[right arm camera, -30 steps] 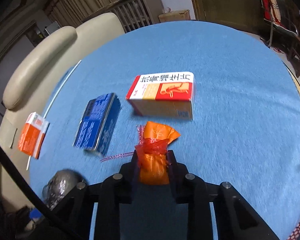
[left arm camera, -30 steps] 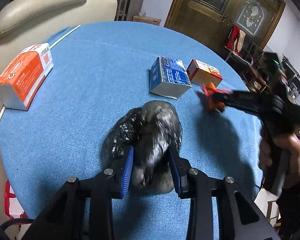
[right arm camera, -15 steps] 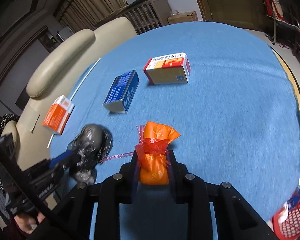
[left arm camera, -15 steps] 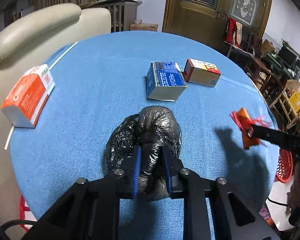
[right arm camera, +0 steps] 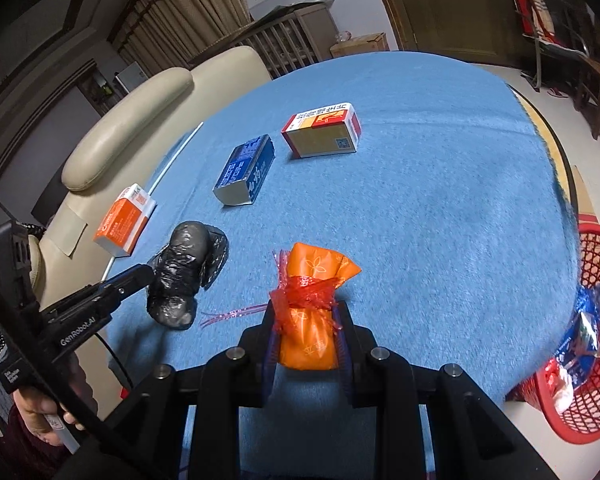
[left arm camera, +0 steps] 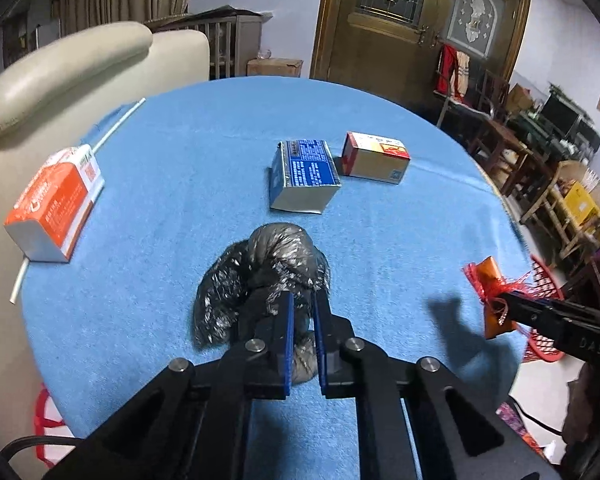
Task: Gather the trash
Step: 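Lift the black bag with the left tool while the right tool lifts the orange bag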
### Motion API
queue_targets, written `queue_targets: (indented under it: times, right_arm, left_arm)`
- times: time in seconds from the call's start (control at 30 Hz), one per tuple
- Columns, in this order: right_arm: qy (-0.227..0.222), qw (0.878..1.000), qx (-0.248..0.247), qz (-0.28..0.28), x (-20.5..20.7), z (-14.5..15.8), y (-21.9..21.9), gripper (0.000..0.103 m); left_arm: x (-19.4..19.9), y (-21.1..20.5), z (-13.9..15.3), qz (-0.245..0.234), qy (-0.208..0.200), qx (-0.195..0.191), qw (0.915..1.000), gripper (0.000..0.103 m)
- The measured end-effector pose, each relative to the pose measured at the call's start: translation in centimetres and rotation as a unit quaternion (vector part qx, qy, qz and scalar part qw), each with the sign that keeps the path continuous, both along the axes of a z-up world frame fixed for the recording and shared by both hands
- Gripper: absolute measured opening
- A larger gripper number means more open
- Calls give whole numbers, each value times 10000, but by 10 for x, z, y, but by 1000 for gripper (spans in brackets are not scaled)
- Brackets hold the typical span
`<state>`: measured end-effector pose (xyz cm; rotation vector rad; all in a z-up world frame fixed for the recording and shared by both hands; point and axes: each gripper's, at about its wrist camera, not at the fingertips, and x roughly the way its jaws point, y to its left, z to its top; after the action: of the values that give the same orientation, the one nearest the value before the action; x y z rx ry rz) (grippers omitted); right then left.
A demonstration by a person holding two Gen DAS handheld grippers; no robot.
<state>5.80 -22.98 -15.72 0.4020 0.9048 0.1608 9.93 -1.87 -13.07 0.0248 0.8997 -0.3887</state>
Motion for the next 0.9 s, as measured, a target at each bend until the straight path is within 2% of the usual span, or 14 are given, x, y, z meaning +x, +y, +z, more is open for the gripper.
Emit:
queue_targets:
  times: [0.1,0.17,0.23,0.3,0.33,0.4,0.47,0.7,0.73,0.8,0.9]
  right_arm:
    - [12,10000,-16,-21,-3,-2,0,27]
    - [49,10000,8,-31,-4,-5,0,27]
    - [74,10000,18,-26,-3,-7,1,27]
    - [81,10000,11,-10,-3,-9,2,27]
    - [78,10000,11,-6,-3,-9,3,27]
    - [75,10000,10,2,-3,-10,5,27]
    - [90,10000,25,13,-2,-11,6,27]
    - [90,10000,26,10,-4,-13,7,27]
    - [88,10000,40,2,-4,-13,7,27]
    - [91,9999,64,-2,-4,-14,6,27]
    - [99,9999,68,12,-3,-14,7,27]
  left_arm:
    - [-2,11,-2,78,142,-242,9996,11]
    - [-3,14,-3,60,172,-275,9995,12]
    - [-4,17,-2,55,149,-264,9995,29]
    - [-5,18,-1,122,65,-284,9995,70]
    - [-5,19,0,186,-3,-293,9994,74]
    - [-2,17,-3,118,28,-307,9995,74]
    - [4,10,-10,16,161,-127,9998,74]
    - [21,9,-26,327,208,-15,9992,72]
    - [23,9,-28,326,229,-10,9992,68]
    - [25,8,-33,290,316,9,9991,44]
    - [25,5,-38,239,318,77,9992,38]
